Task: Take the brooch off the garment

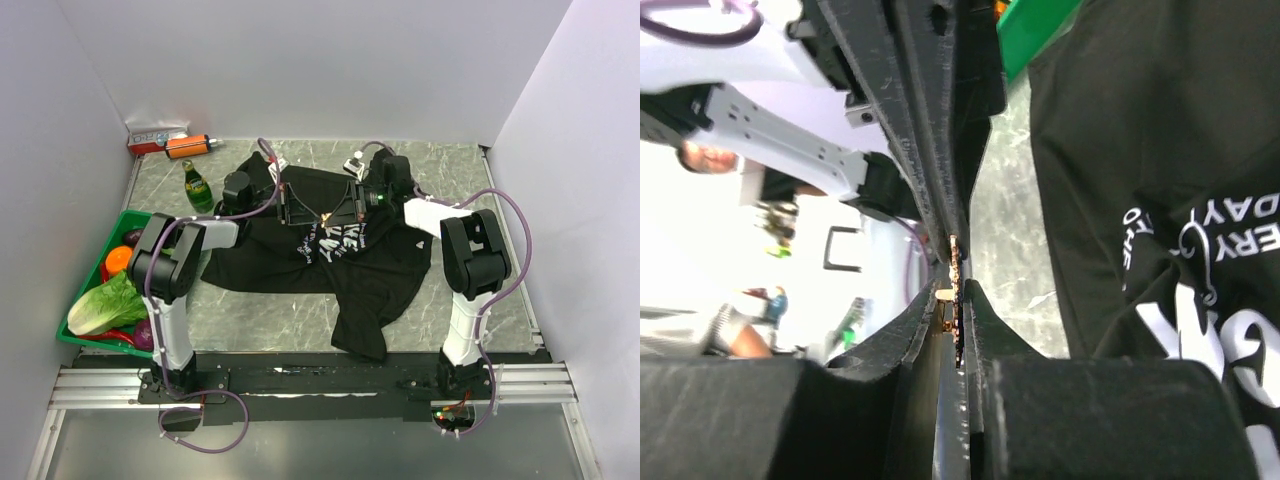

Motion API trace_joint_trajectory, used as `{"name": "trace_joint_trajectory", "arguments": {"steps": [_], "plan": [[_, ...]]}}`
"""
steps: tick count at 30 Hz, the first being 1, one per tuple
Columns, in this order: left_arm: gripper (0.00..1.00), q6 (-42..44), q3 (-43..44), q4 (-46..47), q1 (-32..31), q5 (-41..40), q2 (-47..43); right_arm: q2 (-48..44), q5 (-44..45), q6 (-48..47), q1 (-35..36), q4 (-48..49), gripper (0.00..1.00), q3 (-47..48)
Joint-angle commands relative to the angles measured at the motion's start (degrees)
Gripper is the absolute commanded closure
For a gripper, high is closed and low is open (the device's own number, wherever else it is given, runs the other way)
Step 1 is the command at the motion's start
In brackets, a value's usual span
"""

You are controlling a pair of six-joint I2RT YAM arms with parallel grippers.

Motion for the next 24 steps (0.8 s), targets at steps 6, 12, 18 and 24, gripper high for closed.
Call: {"name": "trace_joint_trajectory", "arguments": {"steps": [6,12,18,24], "plan": [[0.99,14.6,1.5,-10.9,-0.9,-2.4,-9.9,1.1,3.2,12.5,-3.7,13.3,0.79,-1.8],[0.94,17.0,1.7,-15.0,-0.9,-3.0,-9.4,1.5,-0.6,10.2,-2.9,14.8,0.96,0.7],[0.62,12.8,2.6,-12.8,-0.6,-4.4,-7.1,1.3,-4.3,6.3,-1.9,12.4,0.98,2.9],[0.57,7.0,3.6,-6.7,-0.4,-3.5,-4.5,1.8,-5.1,4.8,-1.3,11.5,0.97,4.5]]}}
